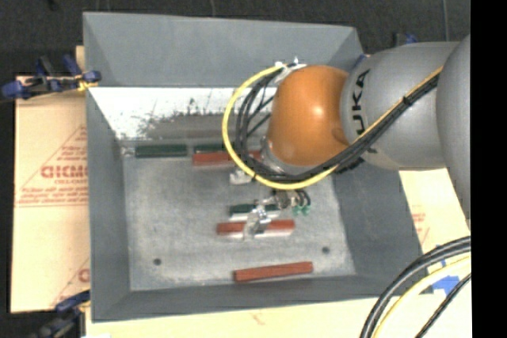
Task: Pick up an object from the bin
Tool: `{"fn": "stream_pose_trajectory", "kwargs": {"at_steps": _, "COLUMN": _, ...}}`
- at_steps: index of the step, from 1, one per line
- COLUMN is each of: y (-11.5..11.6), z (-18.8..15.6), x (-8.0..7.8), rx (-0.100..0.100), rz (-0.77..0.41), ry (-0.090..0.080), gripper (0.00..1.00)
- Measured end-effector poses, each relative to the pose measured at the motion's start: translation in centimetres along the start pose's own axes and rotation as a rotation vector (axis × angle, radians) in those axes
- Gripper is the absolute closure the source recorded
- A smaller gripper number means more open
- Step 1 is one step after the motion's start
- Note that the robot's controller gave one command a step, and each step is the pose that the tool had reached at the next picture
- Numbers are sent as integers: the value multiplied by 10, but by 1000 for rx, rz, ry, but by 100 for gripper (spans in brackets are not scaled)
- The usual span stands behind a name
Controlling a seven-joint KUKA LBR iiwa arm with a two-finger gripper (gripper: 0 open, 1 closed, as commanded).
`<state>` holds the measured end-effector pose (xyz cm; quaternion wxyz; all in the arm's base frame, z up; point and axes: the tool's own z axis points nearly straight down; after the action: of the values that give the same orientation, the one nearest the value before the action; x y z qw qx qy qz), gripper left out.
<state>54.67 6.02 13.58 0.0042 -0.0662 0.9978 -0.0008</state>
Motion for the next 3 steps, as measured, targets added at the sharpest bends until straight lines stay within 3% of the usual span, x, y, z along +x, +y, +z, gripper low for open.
{"fn": "stream_pose_trajectory", "kwargs": {"at_steps": 1, "y": 6, "z": 54, "x": 9, "rx": -3, "rz": -240, "ry": 17, "gripper": 100}}
{"fn": "stream_pose_trajectory", "kwargs": {"at_steps": 2, "y": 6, "z": 54, "x": 9, "rx": -4, "rz": -239, "ry": 17, "gripper": 100}}
{"fn": "stream_pose_trajectory", "kwargs": {"at_steps": 3, "y": -14, "z": -51, "x": 16, "rx": -3, "rz": -235, "ry": 6, "gripper": 100}}
